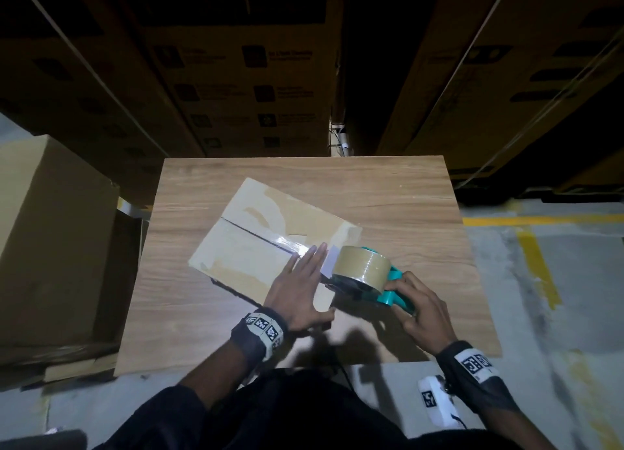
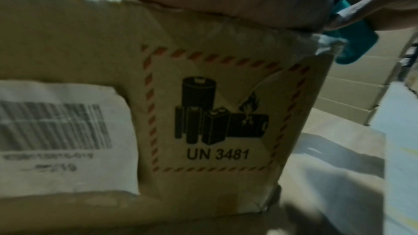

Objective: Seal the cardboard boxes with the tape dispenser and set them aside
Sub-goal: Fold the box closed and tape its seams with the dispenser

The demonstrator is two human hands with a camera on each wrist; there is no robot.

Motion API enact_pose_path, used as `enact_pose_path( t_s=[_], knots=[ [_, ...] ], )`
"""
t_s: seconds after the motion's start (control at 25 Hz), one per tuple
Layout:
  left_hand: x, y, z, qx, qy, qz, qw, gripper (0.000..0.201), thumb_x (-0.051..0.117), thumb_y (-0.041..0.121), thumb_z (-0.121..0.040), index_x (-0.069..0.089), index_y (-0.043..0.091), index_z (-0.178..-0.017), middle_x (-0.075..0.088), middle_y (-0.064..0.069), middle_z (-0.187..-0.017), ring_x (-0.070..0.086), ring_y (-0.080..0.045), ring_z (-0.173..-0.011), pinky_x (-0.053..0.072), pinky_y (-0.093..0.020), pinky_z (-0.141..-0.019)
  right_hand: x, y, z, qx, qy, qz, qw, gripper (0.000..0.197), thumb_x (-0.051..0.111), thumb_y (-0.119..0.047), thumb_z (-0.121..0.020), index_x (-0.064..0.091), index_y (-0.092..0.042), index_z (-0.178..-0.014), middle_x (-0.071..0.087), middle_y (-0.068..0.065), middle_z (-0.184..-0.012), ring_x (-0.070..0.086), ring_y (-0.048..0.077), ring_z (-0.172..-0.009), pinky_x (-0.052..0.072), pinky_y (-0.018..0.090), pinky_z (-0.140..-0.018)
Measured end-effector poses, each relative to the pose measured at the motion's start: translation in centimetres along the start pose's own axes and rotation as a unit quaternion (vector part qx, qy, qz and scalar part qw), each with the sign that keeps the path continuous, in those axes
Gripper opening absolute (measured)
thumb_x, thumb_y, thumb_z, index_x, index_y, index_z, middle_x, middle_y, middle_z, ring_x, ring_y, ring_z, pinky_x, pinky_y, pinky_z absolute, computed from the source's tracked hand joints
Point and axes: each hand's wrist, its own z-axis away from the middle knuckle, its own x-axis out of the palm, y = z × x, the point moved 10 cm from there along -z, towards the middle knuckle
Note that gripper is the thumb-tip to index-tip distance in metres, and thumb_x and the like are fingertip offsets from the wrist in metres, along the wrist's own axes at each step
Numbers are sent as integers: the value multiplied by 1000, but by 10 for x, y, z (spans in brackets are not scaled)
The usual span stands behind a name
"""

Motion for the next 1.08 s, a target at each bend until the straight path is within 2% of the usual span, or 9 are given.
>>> enact_pose_path(
  t_s=[0.08,0.24,0.32,0.44,0.6,0.76,0.92,1.08],
  knots=[
    [-11,-22,4,0,8,-2,1000,117,44,81,-77,2,16,-165,-14,3,-170,-7,-14,-158,6,-43,-128,11,-17,-9,-10,9,-4,1000,52,75,-12,-81,56,-47,-115,51,-18,-104,58,8,-85,57,40,-65],
    [-26,-52,7,14,18,-14,1000,114,49,80,-75,15,17,-164,-4,1,-169,1,-15,-158,5,-40,-129,24,-51,-25,3,1,1,1000,43,64,-26,-83,52,-48,-117,49,-20,-104,55,6,-85,55,36,-67],
    [-24,-56,8,16,16,-15,1000,116,49,80,-76,8,19,-165,-5,3,-170,-1,-13,-158,4,-39,-129,19,-52,-21,15,-3,11,1000,43,67,-24,-84,52,-49,-115,49,-20,-104,56,6,-84,55,37,-67],
    [-18,-59,6,17,11,-31,999,116,46,78,-77,-1,19,-165,-9,5,-171,-7,-12,-158,7,-42,-128,-9,-34,7,31,7,46,998,52,76,-18,-82,51,-51,-112,51,-20,-105,56,5,-80,55,37,-60],
    [-16,-59,7,22,9,-40,999,115,45,77,-77,-3,19,-165,-11,4,-171,-9,-12,-158,4,-41,-128,-49,-19,48,30,18,50,998,63,81,-5,-76,52,-50,-109,53,-18,-105,58,7,-81,54,37,-57],
    [-16,-56,7,28,16,-36,999,113,46,76,-77,2,21,-165,-8,4,-172,-5,-14,-158,6,-43,-128,-52,-19,48,21,14,61,998,65,82,-2,-74,52,-48,-109,53,-18,-102,57,8,-76,51,30,-55],
    [-16,-56,8,32,12,-37,999,110,45,76,-79,1,23,-165,-10,4,-172,-6,-14,-158,7,-45,-128,-28,5,46,51,-9,56,997,79,82,-7,-77,44,-69,-107,54,-20,-106,59,2,-85,57,38,-59],
    [-15,-53,9,39,10,-44,998,104,44,73,-81,0,29,-165,-11,3,-172,-10,-16,-158,4,-47,-128,8,27,47,66,-22,46,996,78,79,-11,-79,41,-72,-108,51,-21,-107,58,3,-85,58,38,-63]
  ],
)
